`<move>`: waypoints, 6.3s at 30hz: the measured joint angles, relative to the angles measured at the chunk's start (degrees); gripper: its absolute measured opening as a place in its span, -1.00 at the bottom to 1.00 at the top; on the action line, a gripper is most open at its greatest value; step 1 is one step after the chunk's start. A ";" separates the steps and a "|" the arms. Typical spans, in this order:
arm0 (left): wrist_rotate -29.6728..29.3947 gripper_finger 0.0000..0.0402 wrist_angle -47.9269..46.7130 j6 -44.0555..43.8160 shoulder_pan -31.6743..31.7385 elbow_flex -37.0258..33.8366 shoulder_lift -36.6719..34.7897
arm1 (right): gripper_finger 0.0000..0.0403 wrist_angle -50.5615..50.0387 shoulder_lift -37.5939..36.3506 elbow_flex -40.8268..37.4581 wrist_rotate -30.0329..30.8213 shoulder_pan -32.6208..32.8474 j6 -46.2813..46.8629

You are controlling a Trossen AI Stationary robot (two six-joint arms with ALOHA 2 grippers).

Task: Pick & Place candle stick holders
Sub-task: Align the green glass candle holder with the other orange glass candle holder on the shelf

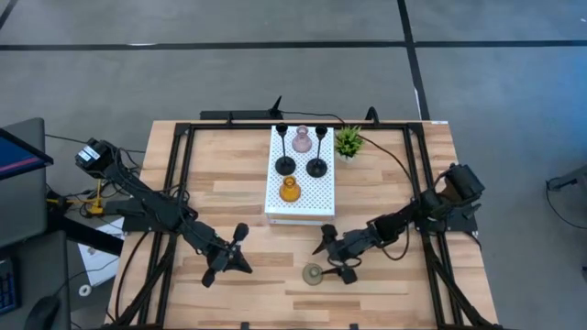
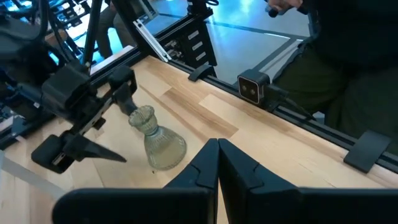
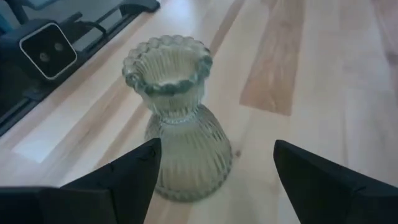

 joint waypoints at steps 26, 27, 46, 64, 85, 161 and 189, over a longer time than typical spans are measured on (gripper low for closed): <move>0.02 -0.97 -0.87 -1.36 -0.02 -0.04 0.00 | 0.50 0.55 8.74 10.58 -7.19 0.35 3.04; 0.02 -0.97 -0.87 -1.36 0.00 -0.04 0.00 | 0.50 0.40 8.74 10.55 -7.21 0.35 3.04; 0.02 -0.97 -0.87 -1.36 0.00 -0.06 -0.02 | 0.27 -1.31 8.74 10.52 -7.19 -0.55 9.03; 0.01 -0.97 -0.85 -1.36 -0.02 -0.06 -0.02 | -0.02 -1.71 8.63 10.58 -7.12 -3.60 9.01; 0.00 -0.97 -0.85 -1.36 0.00 -0.06 -0.02 | -0.34 2.16 8.68 10.54 -7.17 -3.41 11.76; -1.10 -0.97 -0.81 -1.13 0.00 -0.06 -0.04 | -0.32 -23.45 -23.50 10.47 2.03 -26.76 -3.06; -1.10 -0.97 -0.82 -1.14 -0.02 -0.06 -0.03 | -0.16 -25.05 -25.11 10.47 2.01 -26.69 -3.02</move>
